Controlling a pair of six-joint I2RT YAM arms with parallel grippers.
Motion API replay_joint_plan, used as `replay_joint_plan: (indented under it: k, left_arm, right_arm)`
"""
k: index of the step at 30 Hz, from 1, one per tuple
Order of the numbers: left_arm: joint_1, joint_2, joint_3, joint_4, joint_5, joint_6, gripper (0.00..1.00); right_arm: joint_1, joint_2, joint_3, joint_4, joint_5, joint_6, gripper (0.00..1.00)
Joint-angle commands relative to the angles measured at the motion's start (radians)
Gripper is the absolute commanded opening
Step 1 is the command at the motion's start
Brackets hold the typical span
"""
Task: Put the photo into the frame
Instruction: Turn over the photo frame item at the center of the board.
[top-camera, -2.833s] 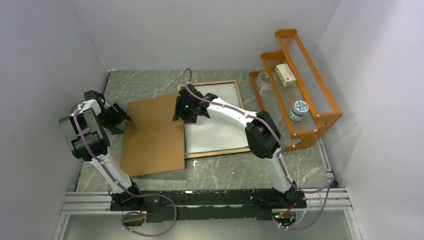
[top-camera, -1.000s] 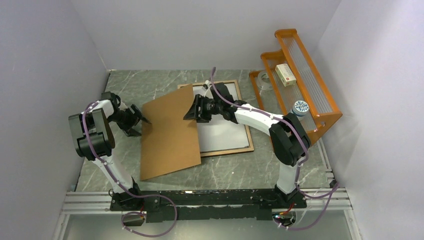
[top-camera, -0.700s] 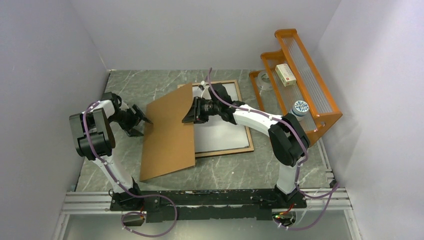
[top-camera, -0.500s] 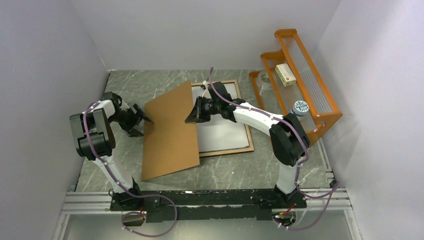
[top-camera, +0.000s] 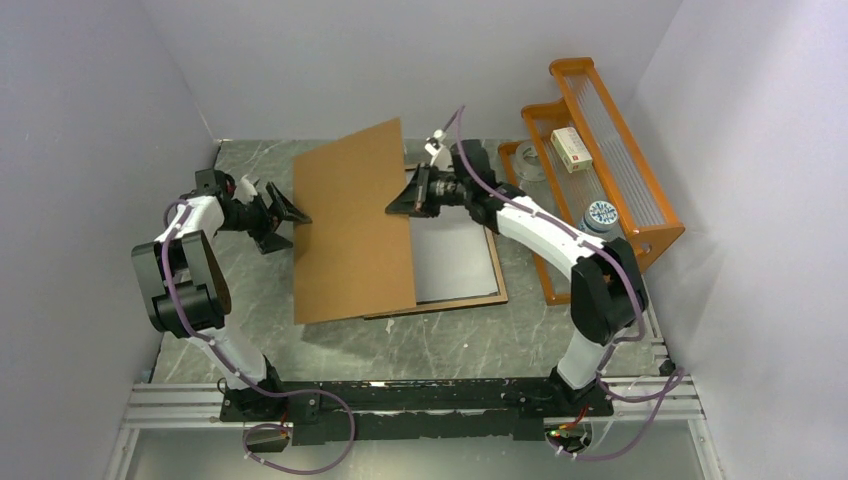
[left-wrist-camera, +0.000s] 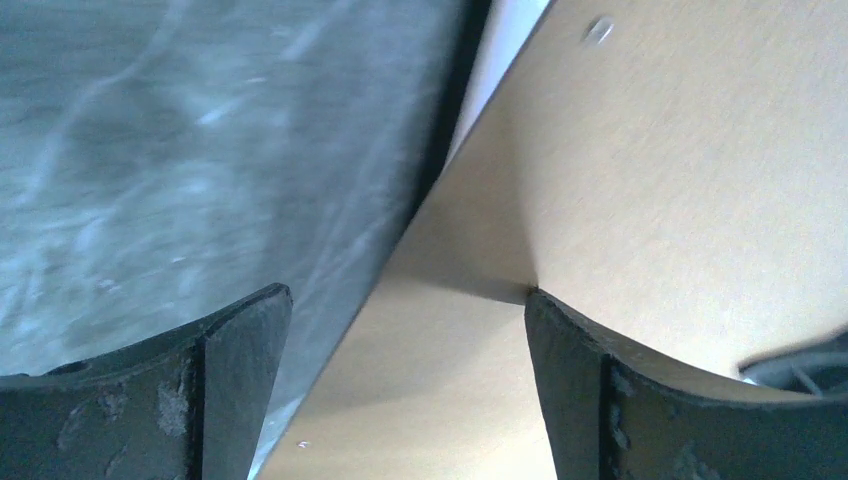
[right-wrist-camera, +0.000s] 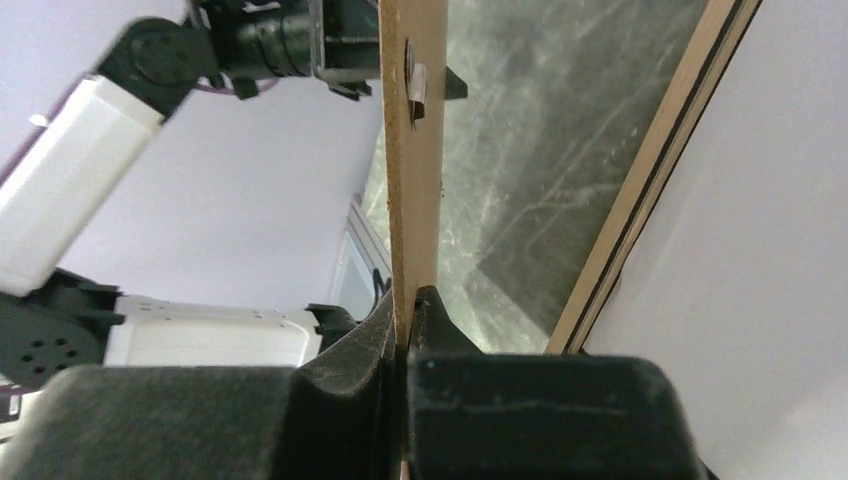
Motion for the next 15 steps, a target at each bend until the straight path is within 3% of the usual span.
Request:
replay_joint_plan:
  k: [1,5,9,15]
  left_arm:
    - [-0.006,-0.052,-0.005,0.118,0.315,0.032,0.90]
    - [-0.007,-0.091,-0.020,0.216,0.470,-0.016,0.84]
    - [-0.013,-0.132,-0.039,0.337,0.588,-0.098,0.71]
    - [-0.041,-0.173,-0.007,0.319,0.649,-0.091,0.54]
  right_arm:
    - [-0.061,-0.134,0.006,0.230,-0.148,0.055,0.00]
    - [-0.111,-0.163,0.010,0.241,-0.229,0.077,0.00]
    - [-0.148,-0.180,0.007,0.275,-0.315,0.120,0.00]
    - [-0.167,-0.170,0.064,0.194,-0.418,0.073,0.00]
